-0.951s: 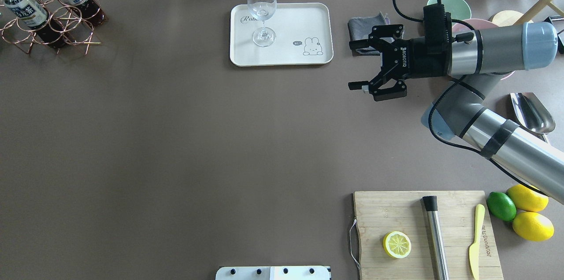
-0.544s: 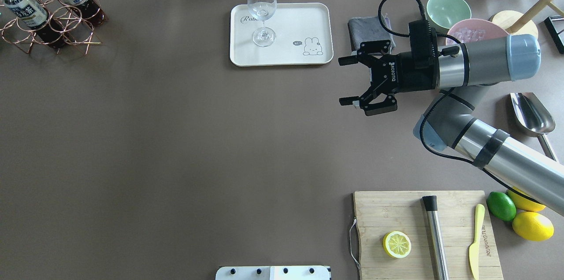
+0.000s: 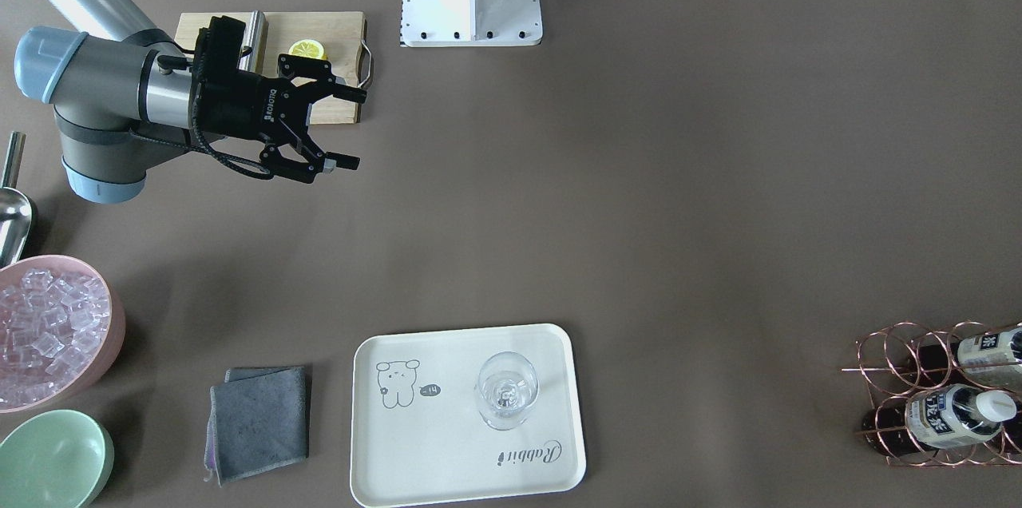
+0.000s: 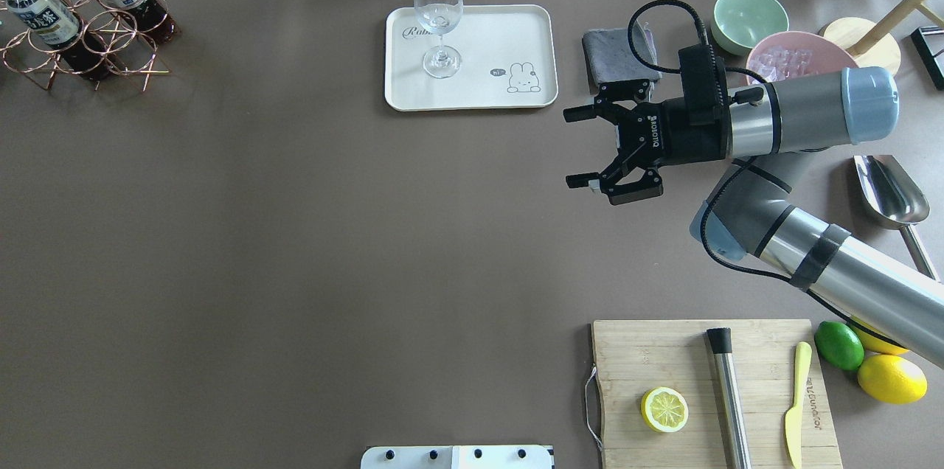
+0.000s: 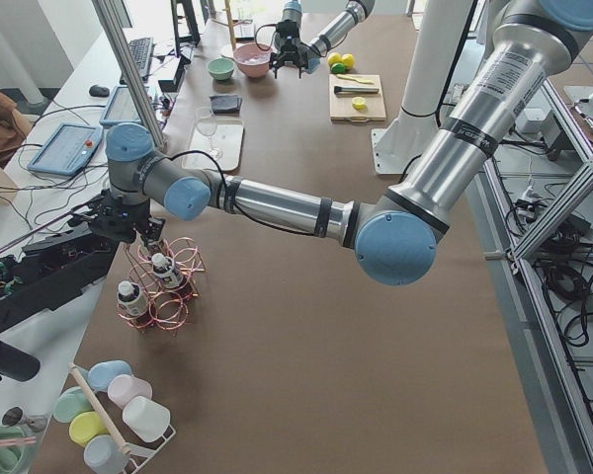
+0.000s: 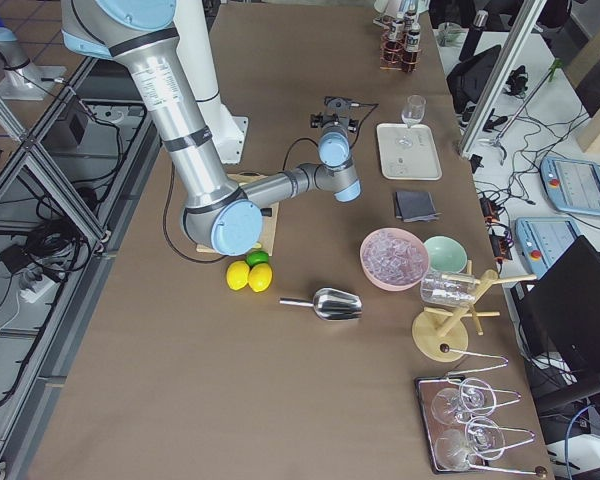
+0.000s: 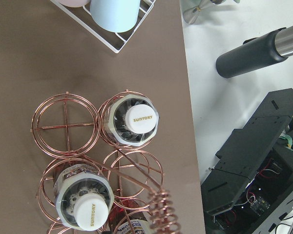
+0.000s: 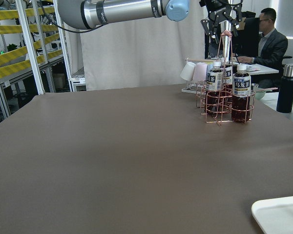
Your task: Take tea from basket to plate
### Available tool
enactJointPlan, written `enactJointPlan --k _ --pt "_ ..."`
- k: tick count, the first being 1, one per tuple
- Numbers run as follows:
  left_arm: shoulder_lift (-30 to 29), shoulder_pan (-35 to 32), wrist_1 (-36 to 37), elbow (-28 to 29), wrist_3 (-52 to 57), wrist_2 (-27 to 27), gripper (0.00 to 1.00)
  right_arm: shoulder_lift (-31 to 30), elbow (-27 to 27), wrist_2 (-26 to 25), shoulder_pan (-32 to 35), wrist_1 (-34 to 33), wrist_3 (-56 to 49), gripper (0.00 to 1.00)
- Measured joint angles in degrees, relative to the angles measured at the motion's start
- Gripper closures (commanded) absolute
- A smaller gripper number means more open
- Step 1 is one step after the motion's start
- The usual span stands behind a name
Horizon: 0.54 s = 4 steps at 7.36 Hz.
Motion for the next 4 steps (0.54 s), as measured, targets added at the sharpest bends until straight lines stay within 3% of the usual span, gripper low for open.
enactJointPlan --k 1,4 --pt "0.0 0.2 -0.4 0.0 -0.2 0.0 1.0 -0.3 0.0 0.0 -0.1 0.1 0.5 0.0" --pt "0.4 -0.6 -1.0 -0.2 0.2 0.0 1.0 -1.4 0.5 -0.1 -0.2 0.4 0.9 0.0"
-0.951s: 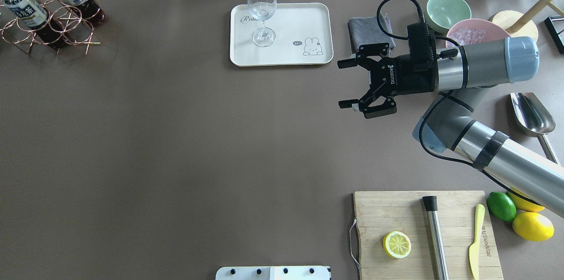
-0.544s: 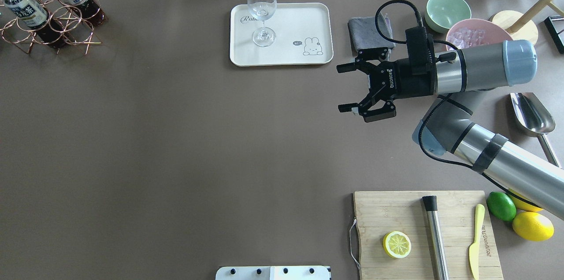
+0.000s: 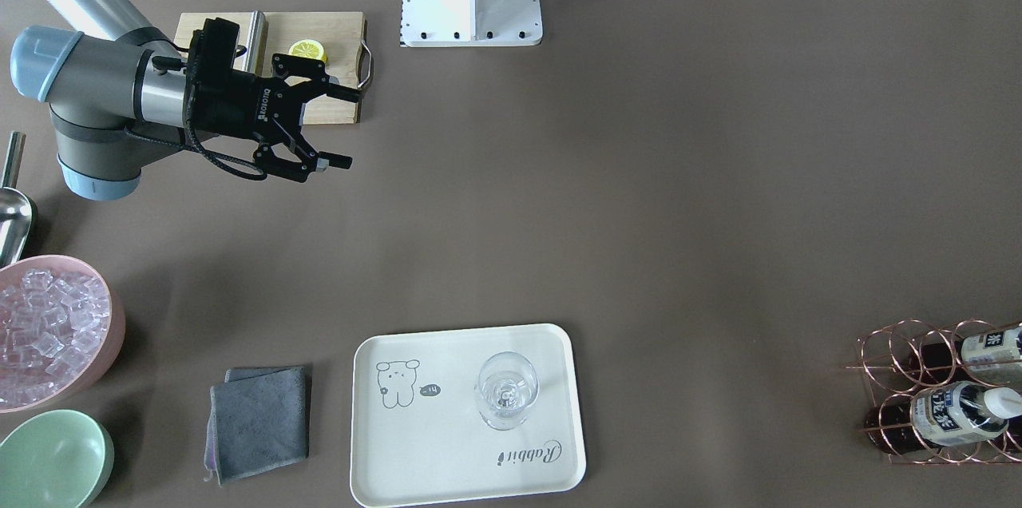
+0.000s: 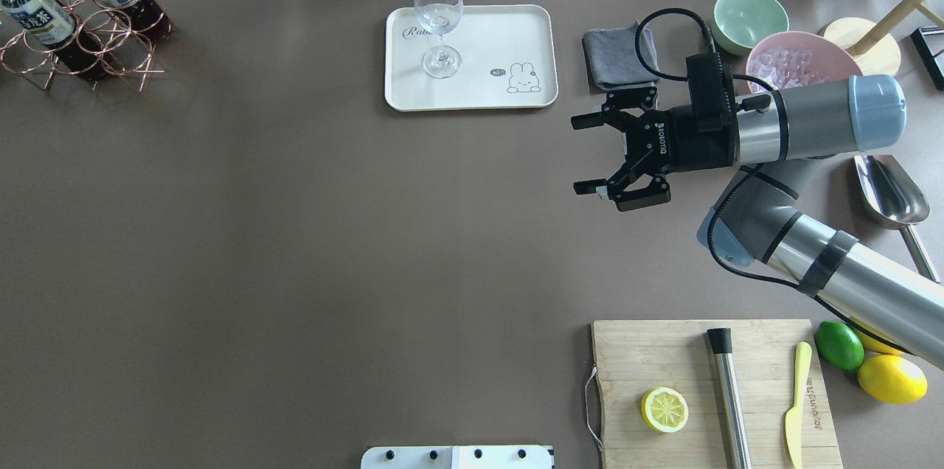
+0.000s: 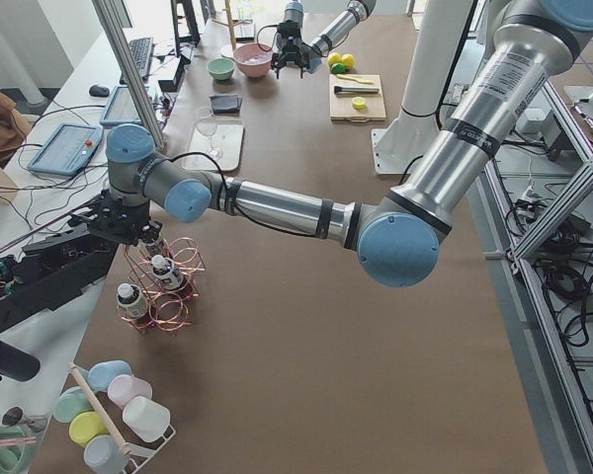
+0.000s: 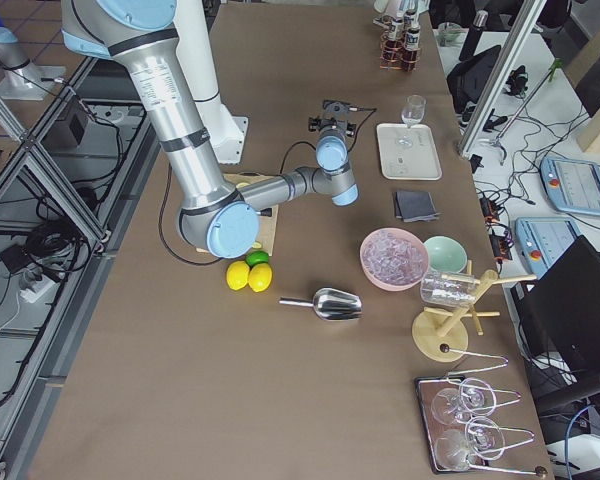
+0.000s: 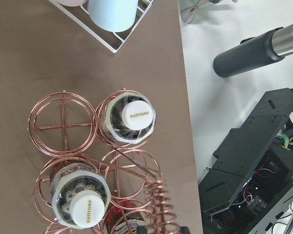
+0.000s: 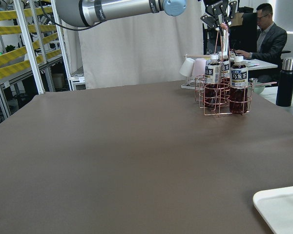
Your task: Take tea from basket to plate
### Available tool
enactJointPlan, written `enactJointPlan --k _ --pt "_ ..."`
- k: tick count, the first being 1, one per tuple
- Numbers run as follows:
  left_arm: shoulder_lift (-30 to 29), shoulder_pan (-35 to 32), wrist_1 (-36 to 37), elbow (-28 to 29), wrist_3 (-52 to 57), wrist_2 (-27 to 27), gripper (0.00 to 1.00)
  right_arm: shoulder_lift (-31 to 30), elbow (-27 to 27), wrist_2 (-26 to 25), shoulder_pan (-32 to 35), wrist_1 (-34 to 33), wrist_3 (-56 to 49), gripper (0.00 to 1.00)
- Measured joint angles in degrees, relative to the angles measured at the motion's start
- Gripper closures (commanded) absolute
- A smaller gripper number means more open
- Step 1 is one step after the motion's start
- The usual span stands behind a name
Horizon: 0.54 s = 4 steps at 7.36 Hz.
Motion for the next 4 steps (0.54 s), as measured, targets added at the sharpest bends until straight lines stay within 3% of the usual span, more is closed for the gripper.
enactJointPlan --k 2,4 --pt "0.2 -1.2 0.6 -0.8 0.3 0.1 1.0 -0.1 0.1 0.0 0.0 0.0 0.0 0.0" --pt "2.2 -3.1 8.9 -8.8 0.2 0.2 1.0 -0.2 0.2 0.0 0.0 0.0 0.0 0.0"
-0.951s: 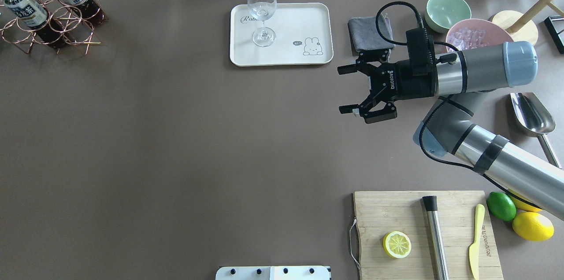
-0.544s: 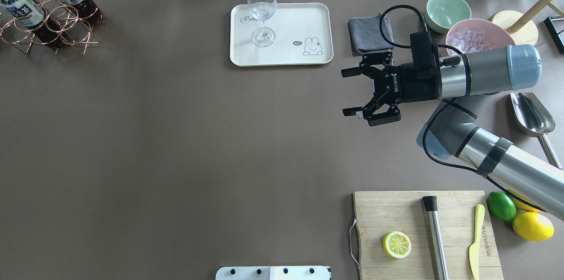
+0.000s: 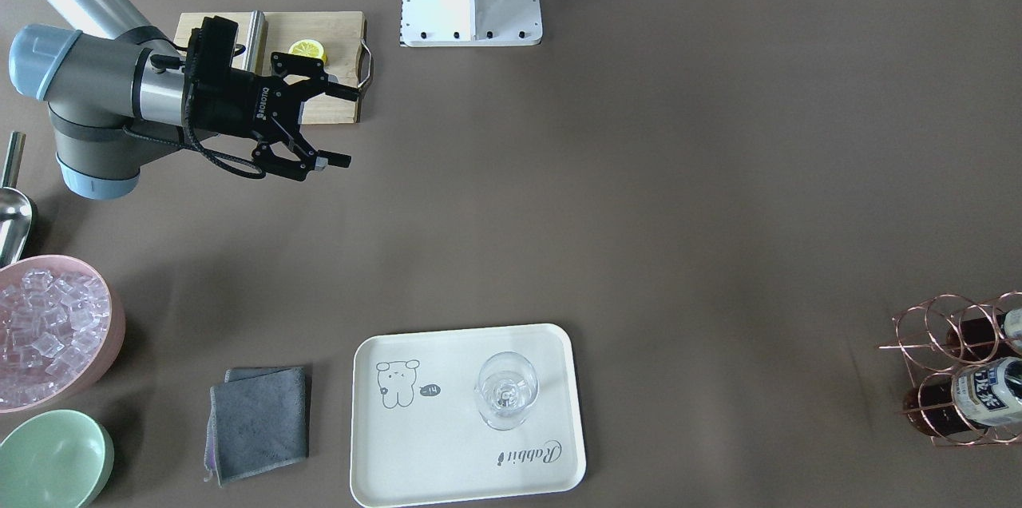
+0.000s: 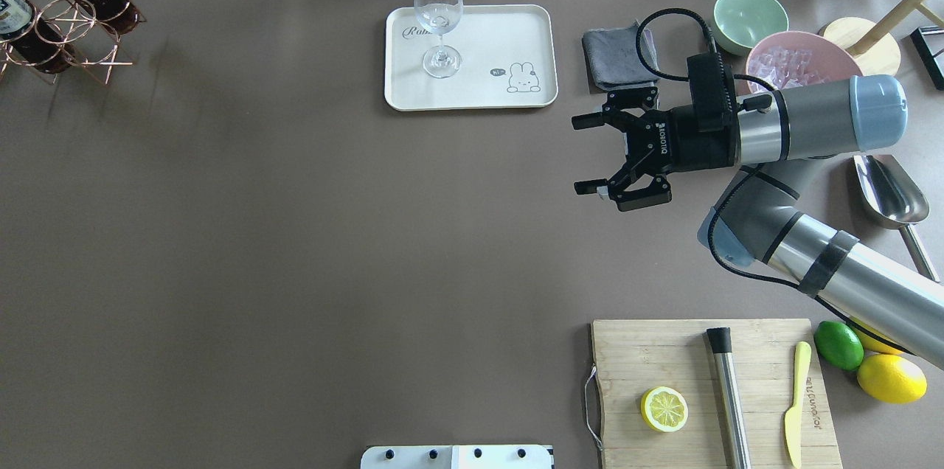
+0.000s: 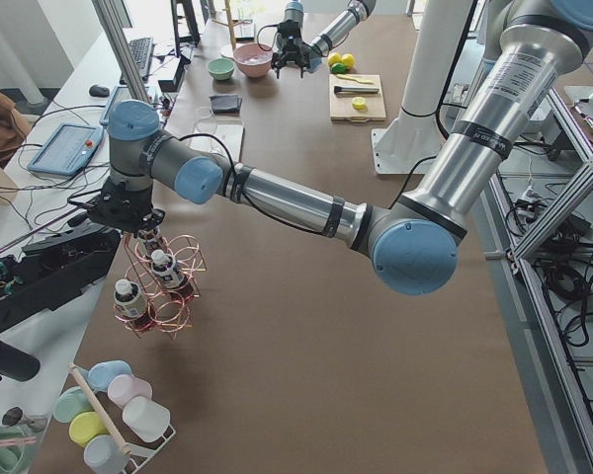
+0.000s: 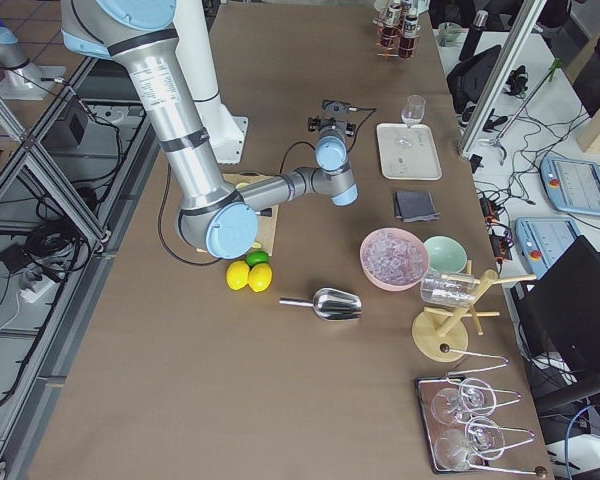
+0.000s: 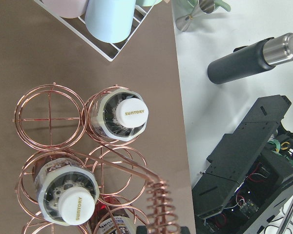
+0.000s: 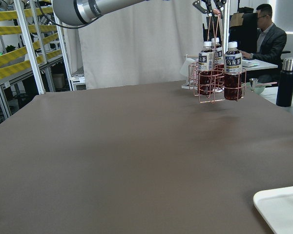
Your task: Take tea from basket to plate
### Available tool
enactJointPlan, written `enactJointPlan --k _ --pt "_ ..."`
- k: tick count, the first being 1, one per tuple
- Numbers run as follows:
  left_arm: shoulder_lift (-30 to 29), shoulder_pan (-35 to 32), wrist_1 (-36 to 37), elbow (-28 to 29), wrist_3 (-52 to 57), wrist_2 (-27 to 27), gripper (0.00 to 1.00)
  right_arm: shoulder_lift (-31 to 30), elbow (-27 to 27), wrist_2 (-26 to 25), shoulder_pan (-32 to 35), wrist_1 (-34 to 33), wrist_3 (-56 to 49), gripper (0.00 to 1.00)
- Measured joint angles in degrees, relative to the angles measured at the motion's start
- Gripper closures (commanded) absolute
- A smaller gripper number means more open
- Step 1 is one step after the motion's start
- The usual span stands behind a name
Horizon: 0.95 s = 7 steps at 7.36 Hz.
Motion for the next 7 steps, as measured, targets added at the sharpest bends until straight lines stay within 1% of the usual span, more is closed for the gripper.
enactJointPlan --k 2,4,6,7 --pt "4.4 -1.1 9.8 -11.6 -0.3 0.3 1.0 0.0 0.0 0.0 0.0 0.0 0.0 0.0" --pt "5.8 0.4 21.4 -21.8 -1.3 0.5 1.0 -0.1 0.2 0.0 0.0 0.0 0.0 0.0" --pt "6.0 5.3 30.2 -32.7 -5.9 0.4 1.0 -0.4 0.3 0.0 0.1 0.1 0.0 0.0" --pt "5.6 9.2 33.6 -37.2 -9.1 0.3 1.0 -0.4 0.4 0.0 0.1 0.1 0.0 0.0"
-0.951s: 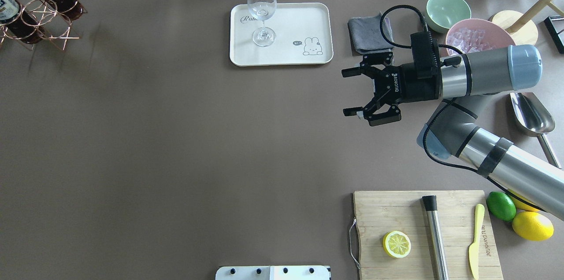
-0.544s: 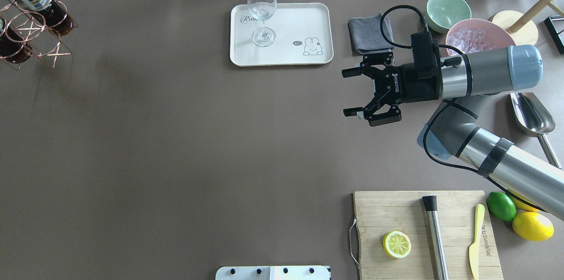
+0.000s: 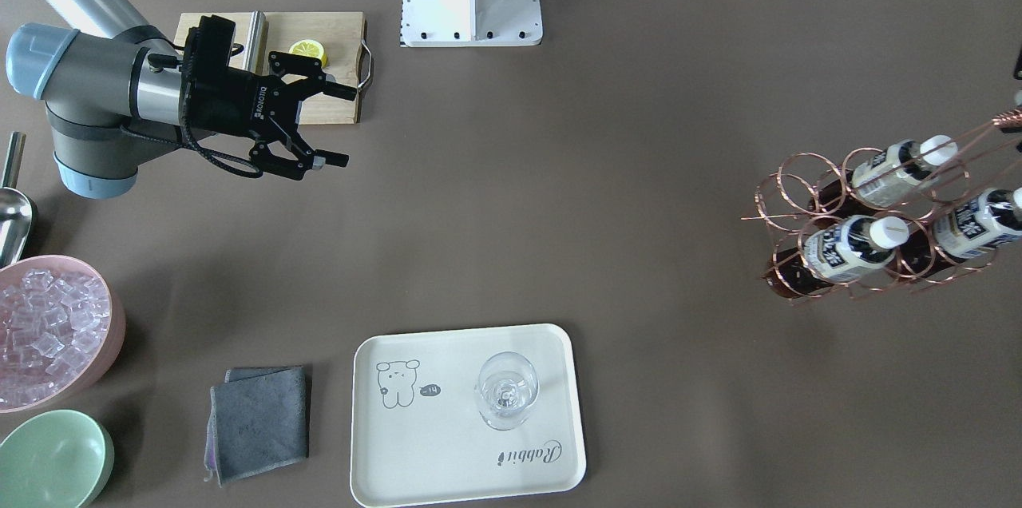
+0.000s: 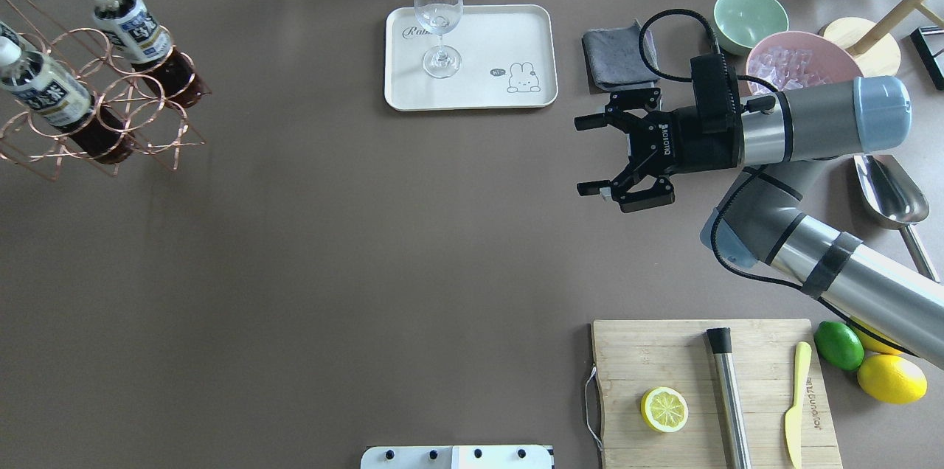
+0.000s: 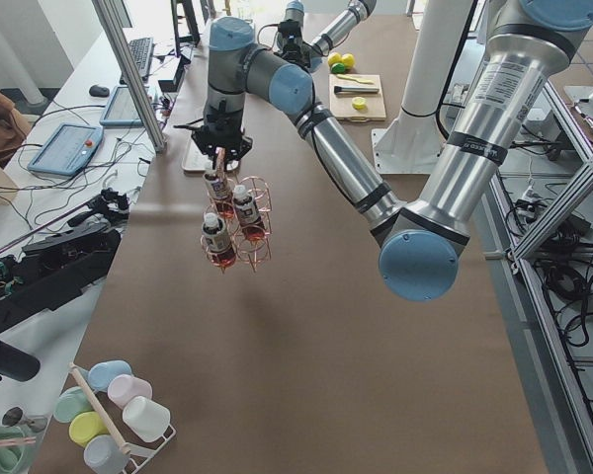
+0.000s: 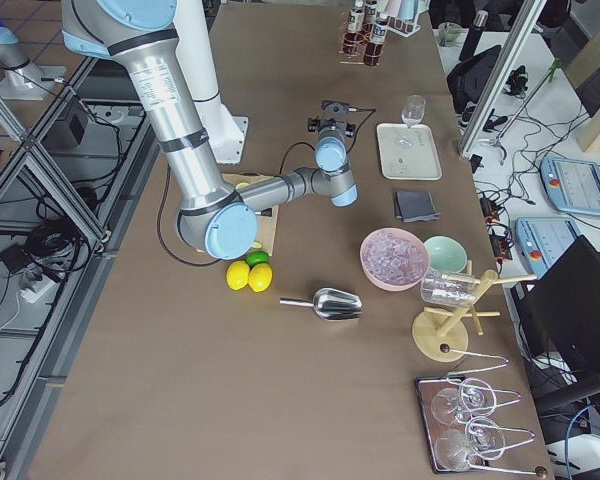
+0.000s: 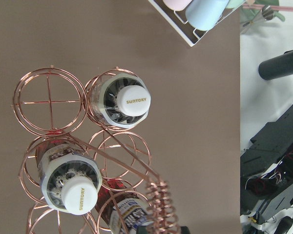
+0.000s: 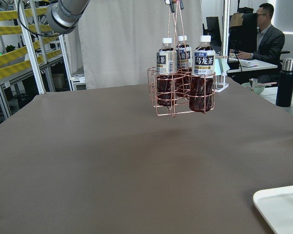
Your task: Take tea from basket to plate
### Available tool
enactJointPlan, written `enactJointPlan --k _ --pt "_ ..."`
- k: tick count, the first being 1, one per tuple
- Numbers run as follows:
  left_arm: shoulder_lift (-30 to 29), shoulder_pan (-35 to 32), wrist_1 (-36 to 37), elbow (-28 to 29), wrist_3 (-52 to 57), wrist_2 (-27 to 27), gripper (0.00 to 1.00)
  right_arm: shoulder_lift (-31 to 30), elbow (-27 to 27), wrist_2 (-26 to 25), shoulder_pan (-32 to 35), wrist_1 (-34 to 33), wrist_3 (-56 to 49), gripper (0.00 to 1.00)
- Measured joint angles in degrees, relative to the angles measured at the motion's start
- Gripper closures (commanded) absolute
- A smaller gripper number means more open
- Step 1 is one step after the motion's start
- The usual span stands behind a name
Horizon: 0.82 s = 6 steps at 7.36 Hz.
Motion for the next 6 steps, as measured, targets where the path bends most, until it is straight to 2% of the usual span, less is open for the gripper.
enactJointPlan --k 2,6 --pt "-3.0 9.2 4.6 -6.3 -9.2 0.0 1.0 -0.3 0.3 0.0 0.0 0.0 0.0 0.0" --pt "-12.1 21.0 5.5 -6.7 -22.4 0.0 1.0 -0.5 0.3 0.0 0.0 0.1 -0.1 0.0"
